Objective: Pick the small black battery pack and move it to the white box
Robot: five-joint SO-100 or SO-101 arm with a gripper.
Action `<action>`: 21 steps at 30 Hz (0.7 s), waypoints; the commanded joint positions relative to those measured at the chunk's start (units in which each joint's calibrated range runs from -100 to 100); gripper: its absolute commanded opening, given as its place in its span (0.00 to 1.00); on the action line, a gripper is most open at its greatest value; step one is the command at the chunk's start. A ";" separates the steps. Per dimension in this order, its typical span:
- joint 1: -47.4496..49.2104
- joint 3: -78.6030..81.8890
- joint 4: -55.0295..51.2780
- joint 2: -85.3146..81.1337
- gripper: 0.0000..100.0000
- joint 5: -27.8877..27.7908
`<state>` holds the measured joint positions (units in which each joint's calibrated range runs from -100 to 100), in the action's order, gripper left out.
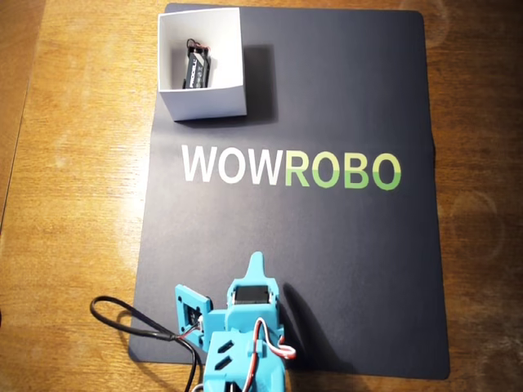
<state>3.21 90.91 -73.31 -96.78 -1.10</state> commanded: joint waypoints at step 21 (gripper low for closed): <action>0.01 0.02 -0.48 0.20 0.01 -0.23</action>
<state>3.21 90.91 -73.31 -96.78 -1.10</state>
